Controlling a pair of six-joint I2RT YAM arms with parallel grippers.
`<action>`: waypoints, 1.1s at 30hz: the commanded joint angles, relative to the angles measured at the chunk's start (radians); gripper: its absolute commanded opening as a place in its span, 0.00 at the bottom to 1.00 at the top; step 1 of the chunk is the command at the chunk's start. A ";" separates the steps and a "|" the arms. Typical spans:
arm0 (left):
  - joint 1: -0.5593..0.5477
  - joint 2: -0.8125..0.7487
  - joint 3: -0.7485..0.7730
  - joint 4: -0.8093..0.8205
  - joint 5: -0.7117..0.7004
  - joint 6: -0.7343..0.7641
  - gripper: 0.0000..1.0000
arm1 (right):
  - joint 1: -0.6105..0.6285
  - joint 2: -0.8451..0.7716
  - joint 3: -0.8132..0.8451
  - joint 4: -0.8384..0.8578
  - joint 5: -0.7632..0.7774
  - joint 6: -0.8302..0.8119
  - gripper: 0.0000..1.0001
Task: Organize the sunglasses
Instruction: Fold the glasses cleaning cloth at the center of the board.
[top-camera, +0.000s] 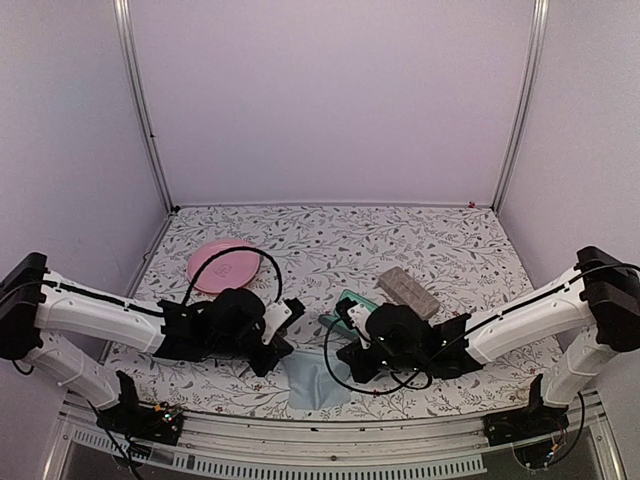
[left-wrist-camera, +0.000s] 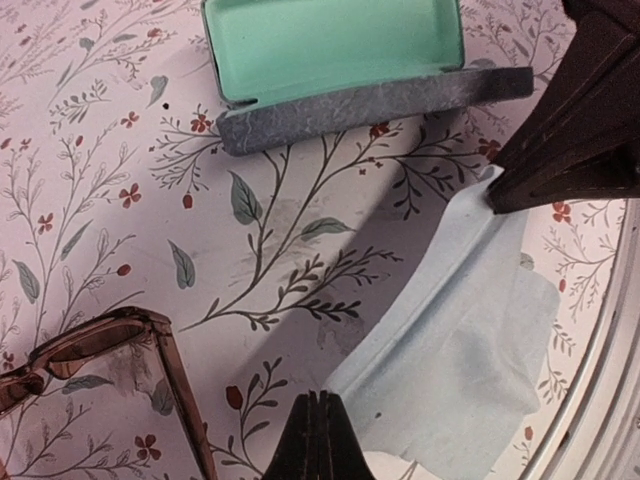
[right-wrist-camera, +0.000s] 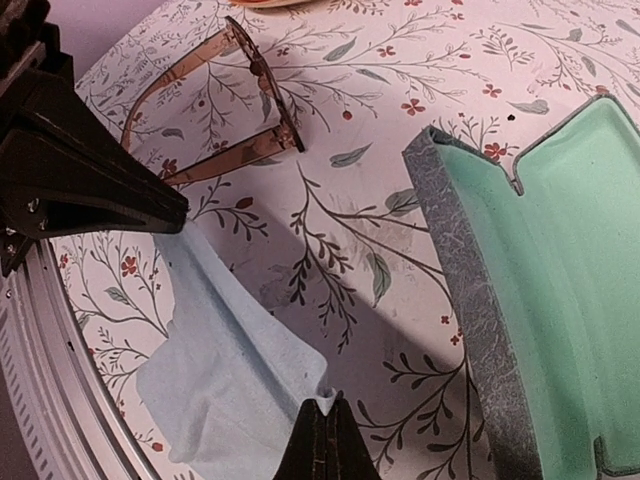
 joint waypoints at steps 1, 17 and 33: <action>0.046 0.057 0.016 0.038 0.028 0.067 0.00 | -0.031 0.045 0.043 0.006 -0.033 -0.085 0.00; 0.091 0.097 0.036 0.046 0.075 0.128 0.00 | -0.069 0.136 0.156 -0.090 -0.081 -0.241 0.00; 0.067 0.019 -0.027 0.075 0.167 0.093 0.00 | -0.069 0.080 0.086 -0.089 -0.130 -0.260 0.00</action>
